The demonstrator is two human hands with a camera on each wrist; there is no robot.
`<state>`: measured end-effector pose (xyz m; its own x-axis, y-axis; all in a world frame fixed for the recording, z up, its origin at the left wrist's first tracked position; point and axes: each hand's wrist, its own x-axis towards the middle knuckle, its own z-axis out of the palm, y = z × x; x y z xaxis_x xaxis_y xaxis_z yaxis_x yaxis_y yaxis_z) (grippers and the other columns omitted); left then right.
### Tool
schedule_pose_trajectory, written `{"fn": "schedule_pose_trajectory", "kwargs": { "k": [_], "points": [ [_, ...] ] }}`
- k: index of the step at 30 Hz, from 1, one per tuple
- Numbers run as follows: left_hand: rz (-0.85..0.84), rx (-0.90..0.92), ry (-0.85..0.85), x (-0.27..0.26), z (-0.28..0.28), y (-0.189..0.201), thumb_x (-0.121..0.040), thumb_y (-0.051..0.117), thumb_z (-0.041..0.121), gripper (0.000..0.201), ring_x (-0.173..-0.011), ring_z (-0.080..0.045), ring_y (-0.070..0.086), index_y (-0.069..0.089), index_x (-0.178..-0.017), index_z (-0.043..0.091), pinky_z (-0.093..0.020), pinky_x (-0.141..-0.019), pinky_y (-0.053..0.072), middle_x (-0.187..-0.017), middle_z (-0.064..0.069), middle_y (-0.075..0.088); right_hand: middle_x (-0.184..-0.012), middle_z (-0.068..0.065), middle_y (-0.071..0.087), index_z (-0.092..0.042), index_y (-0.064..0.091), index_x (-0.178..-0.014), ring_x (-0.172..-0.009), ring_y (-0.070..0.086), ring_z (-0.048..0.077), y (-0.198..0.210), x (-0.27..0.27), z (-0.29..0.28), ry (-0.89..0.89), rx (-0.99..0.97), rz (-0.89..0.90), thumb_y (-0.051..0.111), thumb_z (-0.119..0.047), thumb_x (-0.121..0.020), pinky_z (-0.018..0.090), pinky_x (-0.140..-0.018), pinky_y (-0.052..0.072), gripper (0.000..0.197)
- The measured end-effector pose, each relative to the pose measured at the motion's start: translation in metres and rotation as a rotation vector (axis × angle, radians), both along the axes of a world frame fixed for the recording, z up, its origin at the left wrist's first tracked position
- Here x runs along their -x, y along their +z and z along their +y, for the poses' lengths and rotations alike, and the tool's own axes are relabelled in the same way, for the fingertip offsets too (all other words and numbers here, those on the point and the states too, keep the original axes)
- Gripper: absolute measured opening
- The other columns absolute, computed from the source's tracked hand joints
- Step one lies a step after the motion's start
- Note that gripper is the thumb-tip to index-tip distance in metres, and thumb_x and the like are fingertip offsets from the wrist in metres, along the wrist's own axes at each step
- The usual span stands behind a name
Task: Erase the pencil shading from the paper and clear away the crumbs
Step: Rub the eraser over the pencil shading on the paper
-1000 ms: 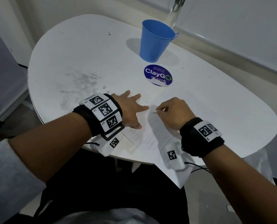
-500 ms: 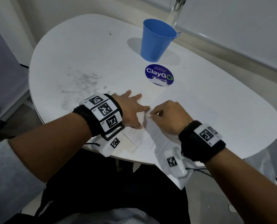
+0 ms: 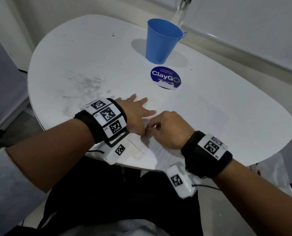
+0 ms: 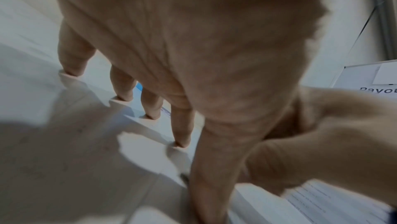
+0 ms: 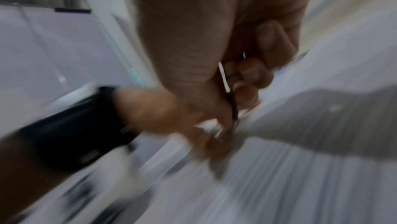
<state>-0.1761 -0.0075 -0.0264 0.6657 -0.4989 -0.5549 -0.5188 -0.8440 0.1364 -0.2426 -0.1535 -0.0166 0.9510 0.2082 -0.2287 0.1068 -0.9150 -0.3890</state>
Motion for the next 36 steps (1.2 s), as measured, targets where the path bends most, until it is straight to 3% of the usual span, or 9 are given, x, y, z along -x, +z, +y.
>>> {"fn": "schedule_pose_trajectory", "kwargs": {
  "k": [2, 5, 9, 12, 19, 24, 28, 32, 36],
  "points": [
    [-0.008, -0.002, -0.005, 0.001, -0.001, 0.000, -0.088, 0.055, 0.070, 0.087, -0.155, -0.026, -0.016, 0.003, -0.156, 0.054, -0.058, -0.124, 0.005, -0.168, 0.008, -0.017, -0.062, -0.021, 0.057, -0.027, 0.079, -0.089, -0.072, 0.059, 0.011, -0.003, -0.013, -0.013, -0.118, -0.008, -0.038, 0.064, -0.018, -0.088, 0.023, -0.068, 0.045, 0.018],
    [-0.017, 0.007, -0.005, 0.002, -0.002, 0.000, -0.091, 0.055, 0.066, 0.083, -0.155, -0.025, -0.016, 0.006, -0.157, 0.052, -0.058, -0.124, 0.005, -0.168, 0.008, -0.016, -0.077, -0.006, 0.069, -0.023, 0.078, -0.089, -0.080, 0.064, 0.019, -0.009, -0.018, -0.019, -0.162, 0.028, -0.074, 0.062, -0.020, -0.090, 0.033, -0.074, 0.052, 0.017],
    [0.026, 0.033, -0.011, -0.003, 0.006, 0.003, -0.093, 0.060, 0.057, 0.082, -0.154, -0.018, -0.020, 0.006, -0.155, 0.054, -0.054, -0.125, -0.001, -0.167, 0.012, -0.018, -0.069, -0.010, 0.060, -0.021, 0.078, -0.089, -0.078, 0.061, 0.019, -0.011, -0.016, -0.016, -0.164, 0.038, -0.072, 0.062, -0.022, -0.091, 0.029, -0.070, 0.048, 0.016],
    [0.031, -0.011, -0.032, -0.007, 0.009, 0.004, -0.094, 0.061, 0.053, 0.082, -0.153, -0.015, -0.021, 0.005, -0.154, 0.057, -0.053, -0.125, 0.004, -0.166, 0.015, -0.020, -0.064, -0.016, 0.054, -0.020, 0.077, -0.088, -0.075, 0.059, 0.017, -0.011, -0.020, -0.020, -0.214, 0.027, -0.057, 0.062, -0.021, -0.090, 0.025, -0.067, 0.042, 0.016],
    [0.030, -0.013, -0.027, -0.010, 0.008, 0.002, -0.091, 0.067, 0.050, 0.086, -0.153, -0.013, -0.020, 0.008, -0.153, 0.058, -0.053, -0.124, 0.014, -0.166, 0.016, -0.018, -0.074, -0.004, 0.070, -0.023, 0.078, -0.088, -0.073, 0.064, 0.019, -0.007, 0.010, 0.001, -0.024, 0.006, -0.043, 0.061, -0.023, -0.091, 0.031, -0.071, 0.052, 0.018],
    [0.037, -0.045, -0.044, -0.011, 0.007, 0.000, -0.089, 0.067, 0.053, 0.091, -0.153, -0.016, -0.022, 0.003, -0.153, 0.058, -0.057, -0.124, 0.009, -0.166, 0.014, -0.021, -0.077, -0.004, 0.070, -0.019, 0.078, -0.088, -0.080, 0.065, 0.022, -0.004, -0.006, -0.011, -0.192, 0.017, -0.120, 0.060, -0.019, -0.089, 0.033, -0.076, 0.053, 0.019],
    [0.072, -0.050, -0.051, -0.015, 0.011, 0.002, -0.082, 0.076, 0.052, 0.104, -0.151, -0.016, -0.025, 0.001, -0.153, 0.059, -0.057, -0.124, 0.006, -0.164, 0.016, -0.024, -0.062, -0.014, 0.063, -0.027, 0.077, -0.081, -0.066, 0.061, 0.012, -0.002, 0.016, 0.013, 0.012, -0.021, -0.017, 0.062, -0.024, -0.090, 0.028, -0.069, 0.050, 0.018],
    [0.061, -0.057, -0.058, -0.015, 0.009, -0.001, -0.082, 0.075, 0.054, 0.103, -0.152, -0.018, -0.025, 0.000, -0.154, 0.058, -0.057, -0.124, 0.006, -0.165, 0.014, -0.025, -0.066, -0.021, 0.059, -0.028, 0.079, -0.092, -0.070, 0.058, 0.010, -0.009, -0.008, -0.009, -0.154, -0.027, -0.087, 0.062, -0.021, -0.090, 0.022, -0.069, 0.042, 0.018],
    [0.061, -0.040, -0.077, -0.015, 0.011, 0.000, -0.083, 0.074, 0.052, 0.101, -0.152, -0.020, -0.025, 0.002, -0.154, 0.057, -0.059, -0.124, 0.007, -0.165, 0.012, -0.025, -0.077, -0.011, 0.067, -0.027, 0.078, -0.099, -0.073, 0.055, 0.011, -0.015, -0.006, -0.007, -0.133, 0.020, -0.123, 0.063, -0.022, -0.092, 0.023, -0.070, 0.042, 0.018]
  ]
}}
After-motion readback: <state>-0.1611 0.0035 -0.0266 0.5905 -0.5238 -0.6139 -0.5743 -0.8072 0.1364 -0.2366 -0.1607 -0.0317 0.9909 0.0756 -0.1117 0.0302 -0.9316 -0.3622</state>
